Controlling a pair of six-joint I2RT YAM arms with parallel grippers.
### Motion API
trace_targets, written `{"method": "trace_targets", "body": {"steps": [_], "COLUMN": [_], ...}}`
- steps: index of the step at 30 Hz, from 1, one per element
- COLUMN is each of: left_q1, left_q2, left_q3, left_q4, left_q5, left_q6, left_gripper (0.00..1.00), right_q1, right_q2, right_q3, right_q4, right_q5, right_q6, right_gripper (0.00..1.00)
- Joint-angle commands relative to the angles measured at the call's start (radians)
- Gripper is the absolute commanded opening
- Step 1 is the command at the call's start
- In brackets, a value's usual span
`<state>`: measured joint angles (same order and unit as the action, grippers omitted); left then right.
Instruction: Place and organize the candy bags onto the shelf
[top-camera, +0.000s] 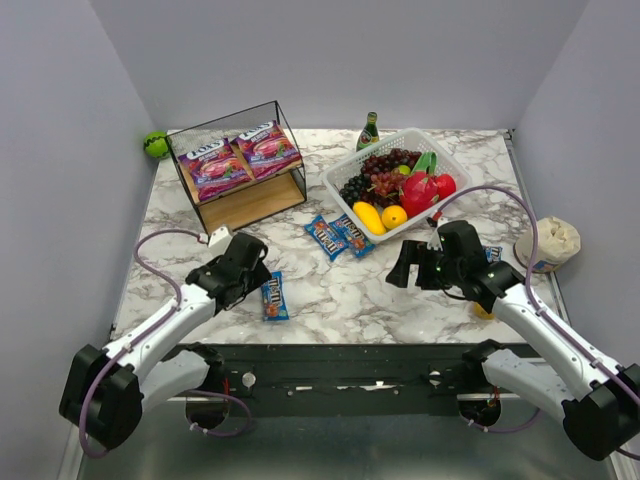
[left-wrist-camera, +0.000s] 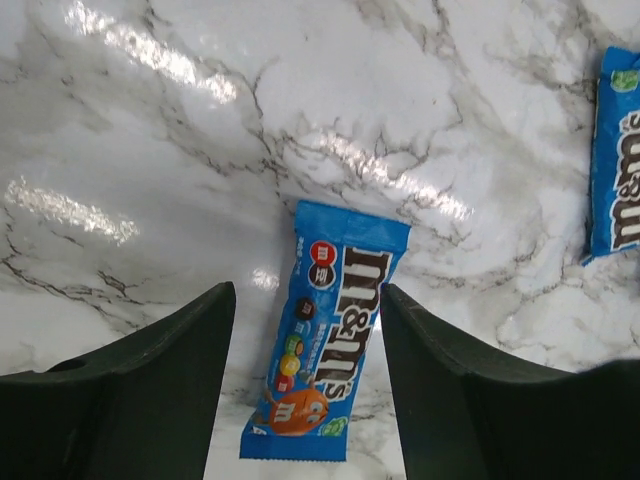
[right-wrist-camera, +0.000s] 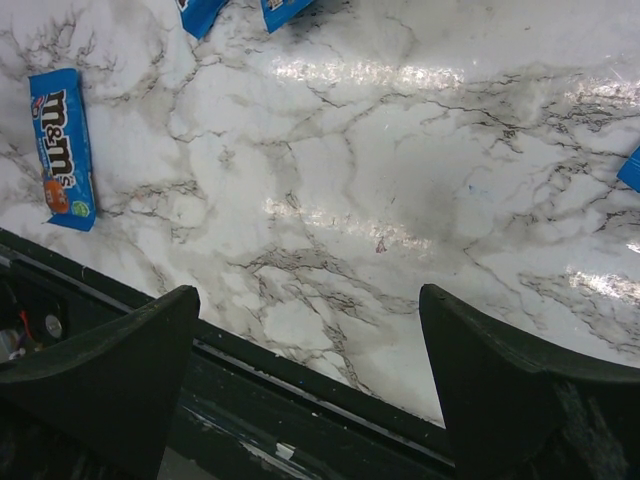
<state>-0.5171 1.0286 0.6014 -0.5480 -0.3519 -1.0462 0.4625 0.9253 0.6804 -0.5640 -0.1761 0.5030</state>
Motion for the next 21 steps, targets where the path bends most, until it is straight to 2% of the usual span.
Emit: {"method": "trace_targets", "body": {"steps": [1, 7, 12, 16, 21], "left_q1": [0.002, -0.001, -0.003, -0.003, -0.003], "left_q2": [-0.123, -0.235, -0.233, -0.217, -0.249], "left_q3": [-0.135, -0.281, -0.347, -0.377, -0.374], "left_q4": [0.023, 0.163, 0.258, 0.254, 0.175], "left_q5": [0.217, 0.343, 0.418, 0.435, 0.383], "left_q6": [-0.02, -0.04, -0.057, -0.086, -0.117], "left_gripper": [0.7, 0.7, 0.68, 0.59, 0.49], "right_q1": [-0.007, -0.007, -0.007, -0.007, -0.007], "right_q2": [0.015, 0.032, 0.04, 0.035, 0.029], "right_q3": [0.016, 0.002, 0.002, 0.001, -0.008], "right_q4": [0.027, 0.042, 0.044, 0.042, 0.042], "right_q5": [-0.003, -0.022, -0.026, -0.023, -0.022], "right_q6": [-0.018, -0.017, -0.021, -0.021, -0.015], "right_gripper": [0.99, 0.99, 0.99, 0.99, 0.99]}}
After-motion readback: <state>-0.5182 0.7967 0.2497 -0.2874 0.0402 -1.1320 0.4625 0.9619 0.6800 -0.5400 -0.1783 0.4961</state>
